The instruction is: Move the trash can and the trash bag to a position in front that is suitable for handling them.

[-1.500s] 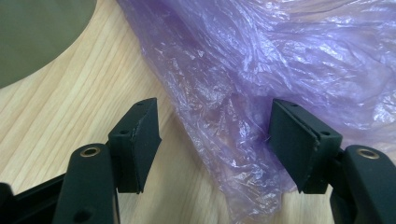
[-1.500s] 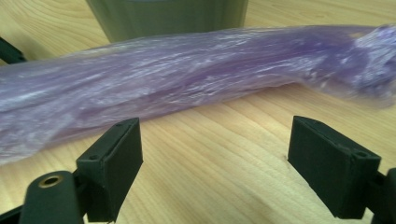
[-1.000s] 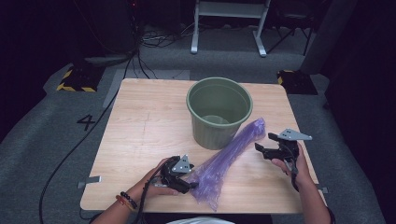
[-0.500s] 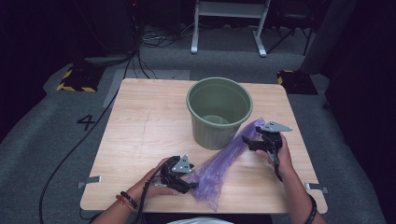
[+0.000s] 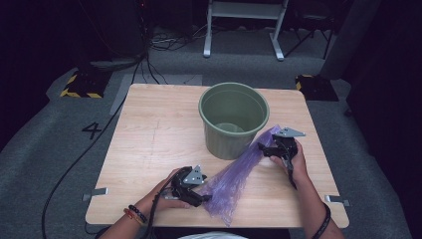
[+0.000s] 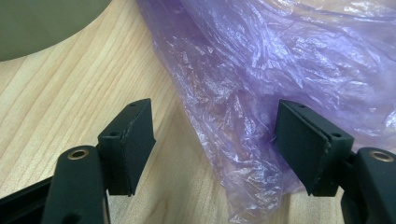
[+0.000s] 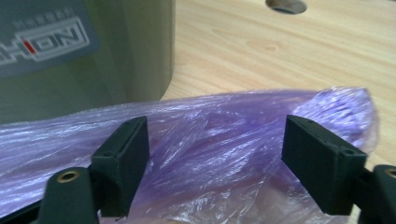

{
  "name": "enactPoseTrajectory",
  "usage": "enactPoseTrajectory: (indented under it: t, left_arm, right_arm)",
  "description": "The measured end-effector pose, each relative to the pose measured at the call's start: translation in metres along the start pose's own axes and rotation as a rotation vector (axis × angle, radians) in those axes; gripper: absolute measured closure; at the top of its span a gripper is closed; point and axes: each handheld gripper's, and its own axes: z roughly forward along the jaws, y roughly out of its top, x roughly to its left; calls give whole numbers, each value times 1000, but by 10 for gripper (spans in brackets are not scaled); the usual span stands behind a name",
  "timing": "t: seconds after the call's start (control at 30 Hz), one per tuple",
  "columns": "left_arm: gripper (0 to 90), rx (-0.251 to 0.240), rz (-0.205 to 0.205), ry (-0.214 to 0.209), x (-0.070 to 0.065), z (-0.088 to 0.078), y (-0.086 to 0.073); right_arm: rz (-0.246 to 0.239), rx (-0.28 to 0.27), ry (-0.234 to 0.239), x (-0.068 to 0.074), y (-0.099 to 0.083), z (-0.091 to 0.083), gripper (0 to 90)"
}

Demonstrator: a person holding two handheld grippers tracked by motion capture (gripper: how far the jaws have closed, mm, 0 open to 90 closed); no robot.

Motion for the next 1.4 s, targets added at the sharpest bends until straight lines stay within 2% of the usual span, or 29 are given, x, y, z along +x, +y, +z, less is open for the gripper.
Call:
enactPoseTrajectory:
  t: [0.03,0.1,0.17,0.3,0.37,0.4,0.43,0.5,0.53,0.6,0.63,0.67,0.7,0.73,0.83,0.9,0.97,1.0,1.1,1.13,1.23,1.27,1.3,1.33,1.37,1.4]
  left_arm:
    - [244,8,4,-7,-1,1,1]
    - [204,9,9,-7,-3,2,1]
    - [191,13,10,-3,-3,2,2]
    - [179,20,3,2,-4,2,1]
    - [169,50,-2,17,-3,-1,3]
    - [166,50,-2,17,-3,-1,3]
    - [166,65,-17,30,-2,-4,3]
    - [164,58,-25,34,-1,-8,2]
    - [164,43,-24,37,2,-14,1]
    - [164,32,-36,41,4,-19,0]
    - [164,19,-49,61,8,-25,-2]
    - [165,19,-49,61,8,-25,-2]
    - [170,6,-73,93,14,-33,-4]
    - [172,6,-73,93,14,-33,-4]
    - [173,-25,-123,126,25,-42,-8]
    - [173,-26,-133,137,27,-43,-10]
    - [175,-3,-145,188,32,-43,-12]
    - [176,36,-161,221,37,-40,-16]
    - [177,56,-180,218,42,-37,-19]
    - [177,61,-190,219,45,-36,-21]
    - [177,56,-191,222,48,-39,-23]
    - [176,54,-187,240,51,-45,-25]
    - [175,39,-206,238,52,-48,-26]
    - [172,39,-206,238,52,-48,-26]
    - [172,4,-233,231,54,-55,-27]
    - [173,-13,-242,231,54,-57,-26]
  right_arm:
    - [-12,21,11,1,-2,4,322]
    - [-28,37,28,4,-3,6,355]
    - [-55,60,23,7,-4,9,413]
    - [-57,64,54,8,-4,9,484]
    - [-49,62,88,7,-5,8,550]
    - [-49,62,88,7,-5,8,550]
    - [-49,61,95,7,-5,7,592]
    - [-49,61,97,7,-5,7,619]
    - [-46,58,99,6,-6,6,686]
    - [-46,57,100,5,-6,6,712]
    - [-43,56,105,5,-7,5,769]
    - [-43,56,105,5,-7,5,769]
    - [-51,56,114,5,-7,4,815]
    - [-51,56,114,5,-7,4,815]
    - [-89,53,104,10,-7,4,854]
    - [-96,52,105,11,-7,3,856]
    - [-109,44,118,13,-8,1,856]
    - [-113,39,118,14,-8,-1,855]
    - [-121,27,130,15,-8,-4,855]
    - [-141,29,143,17,-8,-6,857]
    - [-158,33,159,19,-9,-9,860]
    - [-169,38,158,20,-11,-11,861]
    - [-171,39,157,20,-12,-12,860]
    - [-166,38,152,19,-12,-13,857]
    - [-162,34,148,18,-12,-13,857]
    - [-160,31,147,17,-12,-14,855]
